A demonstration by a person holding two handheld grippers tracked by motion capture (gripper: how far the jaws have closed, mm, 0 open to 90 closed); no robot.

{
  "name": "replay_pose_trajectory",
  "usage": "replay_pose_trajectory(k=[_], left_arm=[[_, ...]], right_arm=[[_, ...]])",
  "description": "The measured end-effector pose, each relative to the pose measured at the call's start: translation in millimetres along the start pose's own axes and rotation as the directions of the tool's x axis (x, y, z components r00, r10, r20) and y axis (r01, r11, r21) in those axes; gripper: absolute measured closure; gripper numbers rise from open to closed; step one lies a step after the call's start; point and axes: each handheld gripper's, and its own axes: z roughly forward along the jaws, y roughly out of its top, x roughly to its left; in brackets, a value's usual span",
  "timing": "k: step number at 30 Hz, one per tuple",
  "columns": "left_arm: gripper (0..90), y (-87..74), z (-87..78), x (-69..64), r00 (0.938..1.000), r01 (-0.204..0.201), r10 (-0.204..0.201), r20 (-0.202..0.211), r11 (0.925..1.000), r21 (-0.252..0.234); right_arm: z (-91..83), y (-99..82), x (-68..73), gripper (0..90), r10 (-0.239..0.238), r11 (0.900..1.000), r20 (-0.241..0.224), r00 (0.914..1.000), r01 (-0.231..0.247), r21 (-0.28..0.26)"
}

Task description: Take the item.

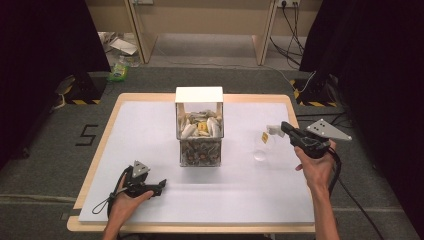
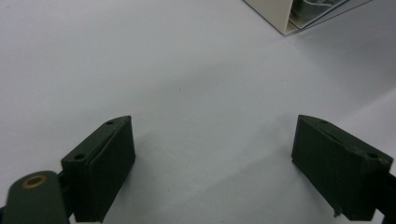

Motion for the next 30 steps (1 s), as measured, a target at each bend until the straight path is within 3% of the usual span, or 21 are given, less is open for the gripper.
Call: replay_pose_trajectory(k=[30], left_arm=[[12.4, -0.1, 0.0, -0.2, 1.0000, 0.003, -0.003, 0.001, 1.0000, 0.000]], right_arm=[[23.9, -29.7, -1.8, 90.0, 0.016, 0.9956, 0.019, 0.9997, -0.017, 0.093]])
